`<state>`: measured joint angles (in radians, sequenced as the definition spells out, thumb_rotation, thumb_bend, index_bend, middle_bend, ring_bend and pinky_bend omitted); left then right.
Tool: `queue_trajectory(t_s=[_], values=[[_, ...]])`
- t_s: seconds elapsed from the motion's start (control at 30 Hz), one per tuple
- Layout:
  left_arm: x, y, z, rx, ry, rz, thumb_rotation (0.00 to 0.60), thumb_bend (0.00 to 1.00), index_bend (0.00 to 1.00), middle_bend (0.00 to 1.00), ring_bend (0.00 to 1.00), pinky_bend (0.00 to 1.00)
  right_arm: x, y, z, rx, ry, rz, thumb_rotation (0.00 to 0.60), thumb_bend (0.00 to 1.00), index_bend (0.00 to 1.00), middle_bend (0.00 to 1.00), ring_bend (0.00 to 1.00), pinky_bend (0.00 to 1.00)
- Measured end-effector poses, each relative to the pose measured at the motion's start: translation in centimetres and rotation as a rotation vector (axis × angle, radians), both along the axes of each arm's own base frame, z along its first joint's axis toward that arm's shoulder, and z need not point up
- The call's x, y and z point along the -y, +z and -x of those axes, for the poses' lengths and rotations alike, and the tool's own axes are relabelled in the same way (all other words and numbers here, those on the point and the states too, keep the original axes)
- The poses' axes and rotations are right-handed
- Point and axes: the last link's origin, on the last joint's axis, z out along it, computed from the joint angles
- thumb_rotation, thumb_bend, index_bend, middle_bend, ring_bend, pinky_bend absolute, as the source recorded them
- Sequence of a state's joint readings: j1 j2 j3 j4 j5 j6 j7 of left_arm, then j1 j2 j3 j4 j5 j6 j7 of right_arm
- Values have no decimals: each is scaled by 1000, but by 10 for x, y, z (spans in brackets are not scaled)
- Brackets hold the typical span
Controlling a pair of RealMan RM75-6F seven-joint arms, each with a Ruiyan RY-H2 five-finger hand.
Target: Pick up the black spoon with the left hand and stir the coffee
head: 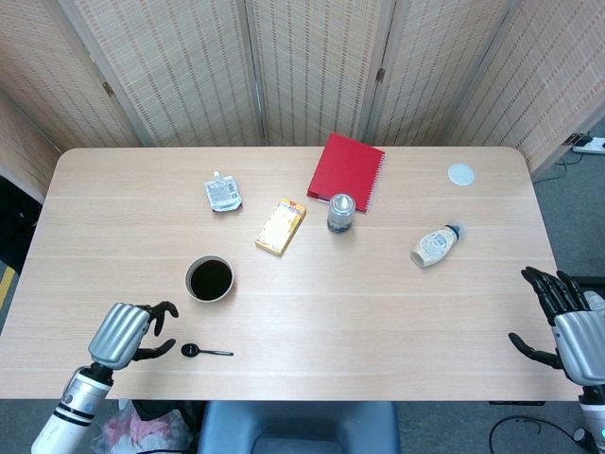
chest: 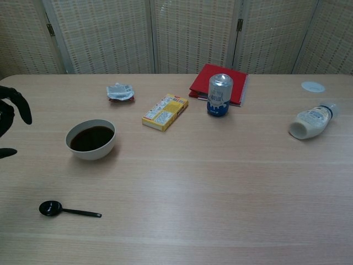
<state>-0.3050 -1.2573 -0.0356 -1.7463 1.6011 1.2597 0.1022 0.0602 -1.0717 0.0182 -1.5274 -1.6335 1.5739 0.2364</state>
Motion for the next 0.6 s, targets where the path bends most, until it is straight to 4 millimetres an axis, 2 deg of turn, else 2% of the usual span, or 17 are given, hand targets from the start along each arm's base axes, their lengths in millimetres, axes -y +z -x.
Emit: queue_trajectory(t_s=[0.23, 0.6], values=[[-2, -29, -11, 49, -20, 73, 600, 262, 507, 861, 860, 1000, 0, -1, 1, -2, -5, -4, 600, 134, 0, 94, 131, 79], [-4, -72, -11, -53, -1, 173, 600, 262, 506, 881, 874, 1000, -1, -1, 4, -1, -15, -5, 600, 133, 0, 94, 137, 79]])
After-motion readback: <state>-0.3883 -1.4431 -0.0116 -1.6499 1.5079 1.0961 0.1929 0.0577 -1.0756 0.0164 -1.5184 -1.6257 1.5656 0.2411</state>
